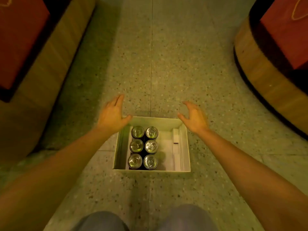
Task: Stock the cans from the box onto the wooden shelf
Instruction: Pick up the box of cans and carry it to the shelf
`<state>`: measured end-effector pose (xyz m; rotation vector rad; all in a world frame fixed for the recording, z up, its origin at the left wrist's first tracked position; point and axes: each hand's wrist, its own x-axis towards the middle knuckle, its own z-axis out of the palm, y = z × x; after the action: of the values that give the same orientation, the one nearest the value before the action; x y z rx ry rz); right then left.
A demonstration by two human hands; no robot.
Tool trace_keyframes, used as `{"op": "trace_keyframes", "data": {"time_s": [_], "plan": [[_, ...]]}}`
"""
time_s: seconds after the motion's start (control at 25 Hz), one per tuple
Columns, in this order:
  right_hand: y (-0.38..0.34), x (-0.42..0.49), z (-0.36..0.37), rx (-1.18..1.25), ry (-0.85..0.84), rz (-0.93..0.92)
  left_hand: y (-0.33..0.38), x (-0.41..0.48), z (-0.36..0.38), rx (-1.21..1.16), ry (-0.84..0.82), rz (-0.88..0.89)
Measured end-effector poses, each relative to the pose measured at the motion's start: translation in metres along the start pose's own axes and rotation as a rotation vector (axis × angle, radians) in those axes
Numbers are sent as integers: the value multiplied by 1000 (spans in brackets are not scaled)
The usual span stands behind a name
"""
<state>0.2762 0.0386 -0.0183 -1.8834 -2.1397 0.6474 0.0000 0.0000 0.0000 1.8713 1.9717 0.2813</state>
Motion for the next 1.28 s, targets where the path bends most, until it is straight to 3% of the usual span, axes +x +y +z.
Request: {"op": "trace_keyframes", "data": {"time_s": [0.24,0.4,0.56,0.8,1.28], "plan": [[61,-46,78,108,22,278,-44,-31,87,-96,-7,-114],[83,-57,113,223,12,365,-60,-38,117,-195,3,-221],[81,-58,122,393,36,340,-63,-39,135,-485,-38,-248],[80,-59,123,459,57,293,-67,-39,135,-646,-3,-256],[71,-52,100,497,123,318,-50,-38,112,-624,61,-210]]}}
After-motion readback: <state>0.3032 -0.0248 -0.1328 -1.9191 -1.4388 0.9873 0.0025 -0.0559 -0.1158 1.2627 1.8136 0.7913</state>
